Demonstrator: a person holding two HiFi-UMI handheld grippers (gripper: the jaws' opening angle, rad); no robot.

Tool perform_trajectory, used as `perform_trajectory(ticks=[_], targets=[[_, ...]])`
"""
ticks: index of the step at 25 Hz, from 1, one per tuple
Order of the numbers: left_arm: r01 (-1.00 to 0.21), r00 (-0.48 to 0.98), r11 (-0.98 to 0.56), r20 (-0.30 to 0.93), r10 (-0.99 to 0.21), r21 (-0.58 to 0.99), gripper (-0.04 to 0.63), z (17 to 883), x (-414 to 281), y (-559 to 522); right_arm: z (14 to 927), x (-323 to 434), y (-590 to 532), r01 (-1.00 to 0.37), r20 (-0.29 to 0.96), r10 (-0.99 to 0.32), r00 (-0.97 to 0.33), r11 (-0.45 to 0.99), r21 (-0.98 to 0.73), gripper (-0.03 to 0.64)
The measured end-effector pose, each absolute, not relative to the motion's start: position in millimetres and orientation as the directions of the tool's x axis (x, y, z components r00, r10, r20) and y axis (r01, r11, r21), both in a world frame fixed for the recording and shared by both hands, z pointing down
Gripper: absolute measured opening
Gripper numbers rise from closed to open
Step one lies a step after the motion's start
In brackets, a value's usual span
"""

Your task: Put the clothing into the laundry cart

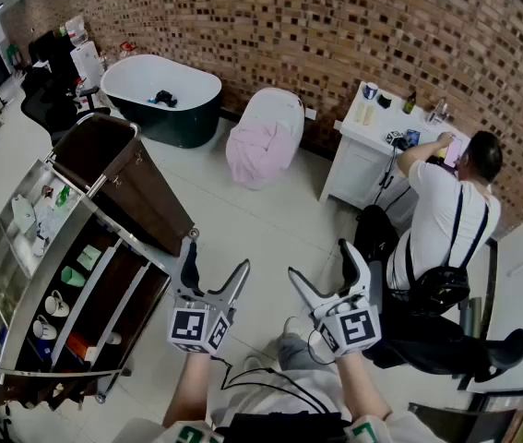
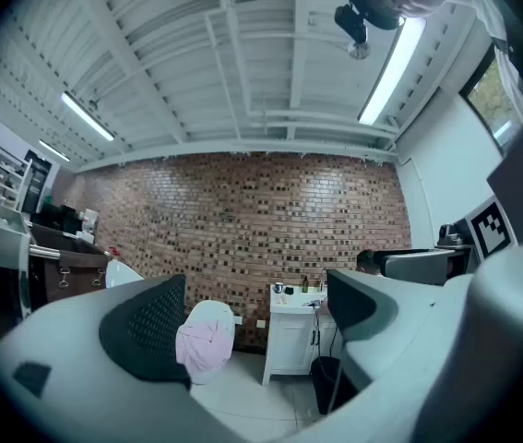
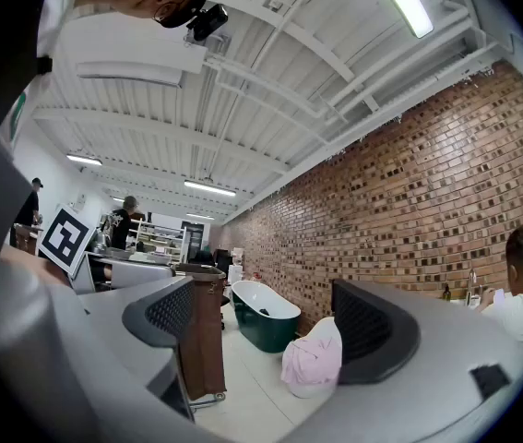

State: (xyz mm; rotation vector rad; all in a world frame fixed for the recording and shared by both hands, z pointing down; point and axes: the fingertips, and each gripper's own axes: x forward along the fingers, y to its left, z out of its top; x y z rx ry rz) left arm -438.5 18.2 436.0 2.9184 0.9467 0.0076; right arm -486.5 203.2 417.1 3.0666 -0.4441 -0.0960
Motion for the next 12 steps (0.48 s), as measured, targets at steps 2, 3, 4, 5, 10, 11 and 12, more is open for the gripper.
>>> perform_trajectory(ticks=[2,3,4,5,10,11,12], targets=[[0.577,0.817,-0.814,-0.035,0.576,0.071,0.468,435,-420,38,415,-467,221,-0.297,-0.065,-0.299,0.952,-0.954,0.043,0.488],[0.575,0.818,-0.815,-0.036,0.574,0.067,0.469,434,-411,49,414,-458,230,-0.304,-0.071,-0.306,0.949,-0.952,0.044,0.488],[0.576,0.817,-0.815,-0.032,0.575,0.060,0.469,432,-402,61,412,-450,238,-0.311,-0.078,-0.314,0.946,-0.949,0.049,0.488],[0.578,0.816,-0.815,-0.029,0.577,0.053,0.469,431,-393,74,410,-442,247,-0.318,-0.084,-0.321,0.943,-0.947,0.056,0.488],[0.583,0.813,-0.811,-0.036,0.582,0.043,0.469,424,-350,135,405,-403,294,-0.344,-0.085,-0.346,0.934,-0.938,0.045,0.488],[0.583,0.812,-0.811,-0.039,0.582,0.038,0.469,424,-344,145,405,-396,303,-0.348,-0.081,-0.350,0.933,-0.937,0.039,0.488],[0.582,0.813,-0.812,-0.038,0.581,0.034,0.469,423,-339,154,406,-390,313,-0.349,-0.081,-0.351,0.933,-0.936,0.039,0.488]])
